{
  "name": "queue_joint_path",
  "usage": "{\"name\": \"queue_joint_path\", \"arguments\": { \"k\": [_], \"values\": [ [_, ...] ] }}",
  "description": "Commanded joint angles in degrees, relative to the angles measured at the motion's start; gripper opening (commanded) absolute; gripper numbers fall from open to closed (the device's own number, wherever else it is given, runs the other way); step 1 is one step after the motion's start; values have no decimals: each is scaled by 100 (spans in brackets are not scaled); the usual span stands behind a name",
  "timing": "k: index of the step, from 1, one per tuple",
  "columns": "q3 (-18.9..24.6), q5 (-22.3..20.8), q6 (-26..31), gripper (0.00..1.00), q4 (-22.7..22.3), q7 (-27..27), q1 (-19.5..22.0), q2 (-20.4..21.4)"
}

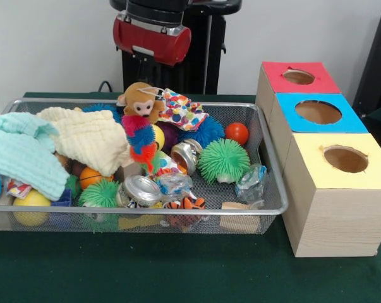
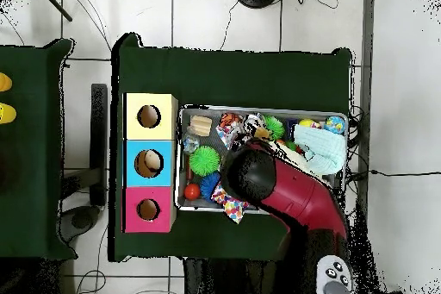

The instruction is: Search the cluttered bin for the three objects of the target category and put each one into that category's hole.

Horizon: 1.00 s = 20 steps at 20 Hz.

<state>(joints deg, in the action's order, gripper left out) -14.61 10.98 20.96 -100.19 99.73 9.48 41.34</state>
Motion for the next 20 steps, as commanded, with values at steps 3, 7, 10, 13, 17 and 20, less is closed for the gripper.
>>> {"name": "queue_joint_path", "arguments": {
  "k": [3, 7, 10, 13, 17, 20],
  "values": [
    [-47, 57, 781, 0, -217, 1089, -206, -176],
    [513, 247, 71, 0, -699, 938, 336, -288],
    [-228, 36, 1235, 0, -252, 1170, -254, 100],
    [196, 164, 542, 0, -541, 1004, 67, -69],
    [779, -25, -355, 0, -679, 615, 563, -285],
    [-26, -300, 440, 0, -108, 752, -59, -77]
  ]
}}
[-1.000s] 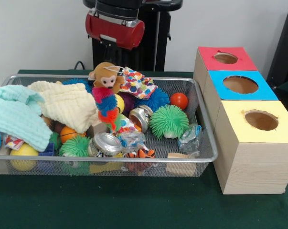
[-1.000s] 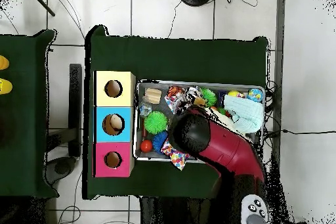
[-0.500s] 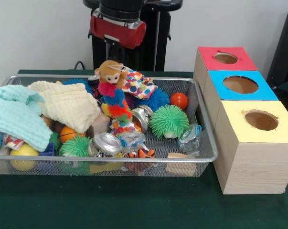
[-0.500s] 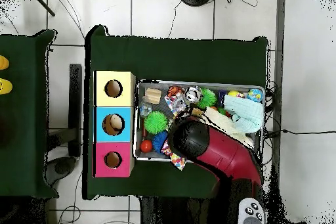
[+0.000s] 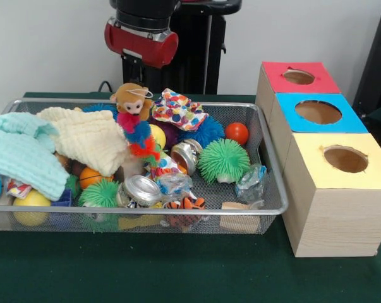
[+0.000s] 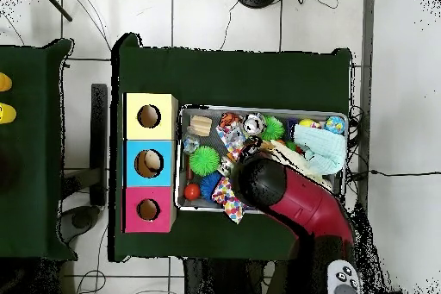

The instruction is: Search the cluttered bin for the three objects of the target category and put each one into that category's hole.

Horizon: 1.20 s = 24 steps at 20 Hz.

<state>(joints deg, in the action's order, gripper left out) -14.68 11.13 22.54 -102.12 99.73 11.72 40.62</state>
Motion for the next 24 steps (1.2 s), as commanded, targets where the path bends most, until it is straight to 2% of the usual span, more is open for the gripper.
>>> {"name": "queue_joint_path", "arguments": {
  "k": [1, 2, 3, 4, 5, 6, 7, 8, 9, 10, 11, 12, 13, 14, 15, 17, 18, 19, 20, 21, 22, 23, 24],
  "values": [
    [-89, -50, 496, 0, -127, 1157, -398, 81],
    [246, 313, 445, 0, -525, 1354, -216, 193],
    [1013, 616, -118, 0, -1025, 1142, 286, 302],
    [1759, 691, -623, 0, -1313, 778, 823, 304],
    [2018, 633, -706, 0, -1301, 540, 1020, 244],
    [1857, 399, -576, 0, -1040, 356, 923, 200],
    [1195, 91, -281, 0, -616, 454, 461, 192],
    [580, 8, 181, 0, -373, 805, 31, 196],
    [84, 75, 601, 0, -323, 1321, -314, 203],
    [9, 281, 773, 0, -524, 1680, -398, 274],
    [409, 618, 465, 0, -938, 1743, -154, 381],
    [1014, 920, -35, 0, -1342, 1578, 240, 466],
    [1898, 1156, -590, 0, -1749, 1180, 866, 514],
    [2218, 1130, -782, 0, -1786, 937, 1096, 456],
    [2132, 895, -725, 0, -1607, 696, 1055, 440],
    [620, 79, 244, 0, -511, 668, 36, 399],
    [-346, -271, 958, 0, 36, 966, -619, 353],
    [-1136, -500, 1450, 0, 462, 1212, -1141, 215],
    [-1581, -541, 1728, 0, 622, 1464, -1459, 140],
    [-1641, -347, 1970, 0, 516, 1857, -1527, 154],
    [-1379, -20, 1934, 0, 150, 2193, -1411, 304],
    [-803, 406, 1418, 0, -361, 2217, -1104, 495],
    [-29, 832, 624, 0, -902, 1837, -620, 640]
  ]
}}
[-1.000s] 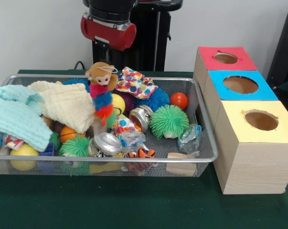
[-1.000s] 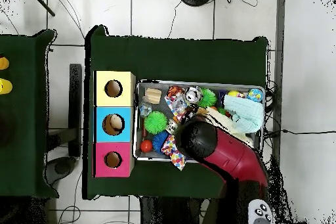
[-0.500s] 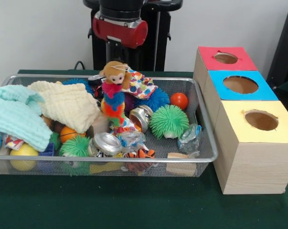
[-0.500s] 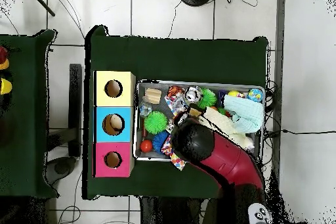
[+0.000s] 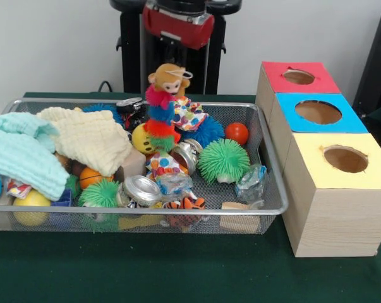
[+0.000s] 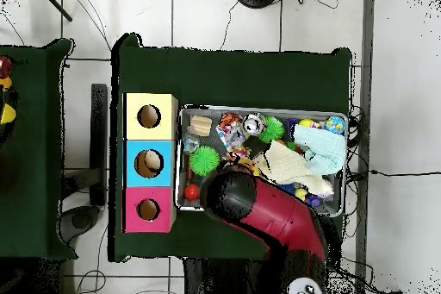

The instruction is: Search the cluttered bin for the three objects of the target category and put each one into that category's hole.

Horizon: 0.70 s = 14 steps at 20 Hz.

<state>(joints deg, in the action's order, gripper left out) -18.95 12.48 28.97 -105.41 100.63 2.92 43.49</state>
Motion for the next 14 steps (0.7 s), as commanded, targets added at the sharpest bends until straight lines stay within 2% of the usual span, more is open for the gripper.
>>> {"name": "queue_joint_path", "arguments": {
  "k": [1, 3, 4, 5, 7, 9, 14],
  "values": [
    [1396, 1098, -775, 0, -1032, 1100, 947, 410],
    [1854, 1059, -942, 0, -943, 502, 1316, 219],
    [1558, 778, -678, 0, -601, 427, 1161, 127],
    [1059, 414, -218, 0, -138, 493, 869, 15],
    [438, -41, 213, 0, 445, 623, 540, -97],
    [365, -108, 138, 0, 511, 655, 526, -118],
    [685, -30, -250, 0, 332, 585, 773, -104]
  ]
}}
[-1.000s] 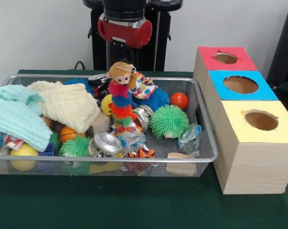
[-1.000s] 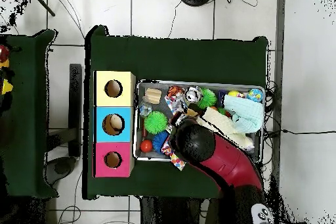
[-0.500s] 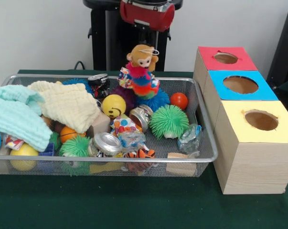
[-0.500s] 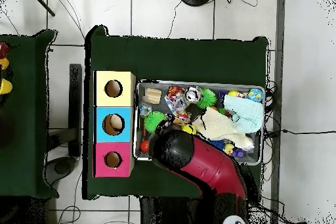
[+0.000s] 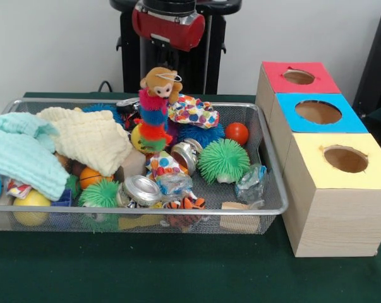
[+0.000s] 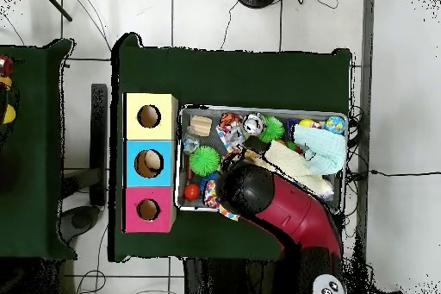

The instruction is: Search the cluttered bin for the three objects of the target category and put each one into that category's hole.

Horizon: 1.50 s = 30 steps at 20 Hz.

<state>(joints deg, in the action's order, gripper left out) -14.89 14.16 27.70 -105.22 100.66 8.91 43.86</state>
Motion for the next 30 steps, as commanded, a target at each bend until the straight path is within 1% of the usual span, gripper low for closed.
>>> {"name": "queue_joint_path", "arguments": {
  "k": [1, 4, 5, 6, 7, 9, 10, 11, 13, 14, 15, 16, 17, 18, 19, 21, 27, 29, 30],
  "values": [
    [249, -238, -91, 0, 320, 594, 146, -122],
    [-82, -432, 115, 0, 437, 720, -100, -109],
    [-126, -373, 109, 0, 372, 872, -156, -115],
    [-42, -225, 56, 0, 163, 1005, -122, -82],
    [158, -92, -86, 0, 11, 993, -12, -69],
    [896, 56, -441, 0, -220, 480, 507, -67],
    [893, -28, -364, 0, -89, 391, 520, -116],
    [649, -192, -109, 0, 149, 427, 370, -164],
    [59, -361, 290, 0, 400, 827, -15, -190],
    [-24, -294, 286, 0, 290, 1002, -80, -149],
    [180, -159, 112, 0, 108, 969, 43, -102],
    [402, -126, -99, 0, 47, 798, 189, -115],
    [656, -142, -173, 0, 70, 521, 365, -134],
    [614, -255, -98, 0, 243, 411, 343, -182],
    [417, -330, 64, 0, 370, 497, 213, -196],
    [247, -327, 141, 0, 390, 658, 110, -158],
    [379, -316, -57, 0, 340, 557, 227, -192],
    [316, -281, -17, 0, 324, 657, 183, -189],
    [384, -208, -45, 0, 227, 685, 232, -171]
  ]
}}
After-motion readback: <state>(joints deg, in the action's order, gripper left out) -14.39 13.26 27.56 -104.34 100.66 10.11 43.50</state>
